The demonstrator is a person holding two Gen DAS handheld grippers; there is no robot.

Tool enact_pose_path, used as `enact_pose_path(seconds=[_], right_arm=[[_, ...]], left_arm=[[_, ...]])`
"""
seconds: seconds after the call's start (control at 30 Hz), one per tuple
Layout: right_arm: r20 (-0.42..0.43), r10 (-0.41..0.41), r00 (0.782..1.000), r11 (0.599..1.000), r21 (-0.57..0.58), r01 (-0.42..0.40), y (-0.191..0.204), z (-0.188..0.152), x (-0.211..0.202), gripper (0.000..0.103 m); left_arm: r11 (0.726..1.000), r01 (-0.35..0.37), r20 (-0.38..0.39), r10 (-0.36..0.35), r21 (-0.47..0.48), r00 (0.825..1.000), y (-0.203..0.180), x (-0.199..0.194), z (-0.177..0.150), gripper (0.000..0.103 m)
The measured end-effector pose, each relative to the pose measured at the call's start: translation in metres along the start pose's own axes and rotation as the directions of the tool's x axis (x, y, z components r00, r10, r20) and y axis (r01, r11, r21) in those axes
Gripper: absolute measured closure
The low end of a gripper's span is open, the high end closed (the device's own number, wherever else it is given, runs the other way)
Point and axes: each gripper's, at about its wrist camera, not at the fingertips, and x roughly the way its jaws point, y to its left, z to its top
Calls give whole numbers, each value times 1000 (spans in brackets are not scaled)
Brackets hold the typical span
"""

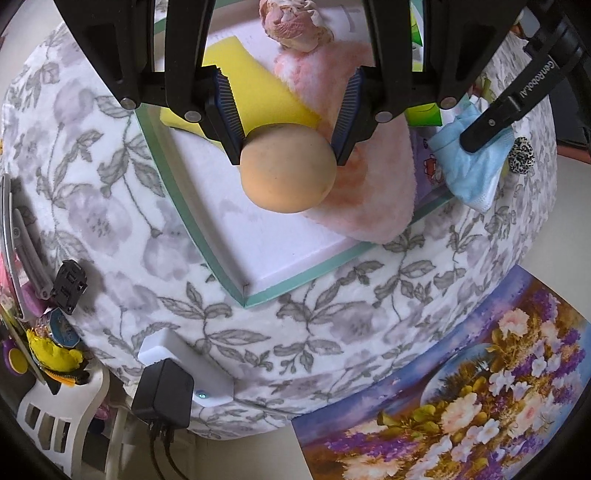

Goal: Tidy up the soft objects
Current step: 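Carry the face mask and sponge ball into the tray and release both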

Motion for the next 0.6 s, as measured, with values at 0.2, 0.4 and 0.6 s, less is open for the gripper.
enact_pose_path(seconds=[0.2,0.4,0.6], right_arm=[[8,-9,1000,1000,2,9,-2,2,-4,50],[13,-25,1000,1000,-3,25,-2,3,-8,42],[22,-25,999,1000,7,25,-5,4,-10,36]], left_arm=[[999,0,-11,-1,-33,1000,7,-2,3,51],[998,-11,-18,10,-57,1000,12,-5,5,39],[998,-34,-11,33,-53,999,13,-7,6,18]])
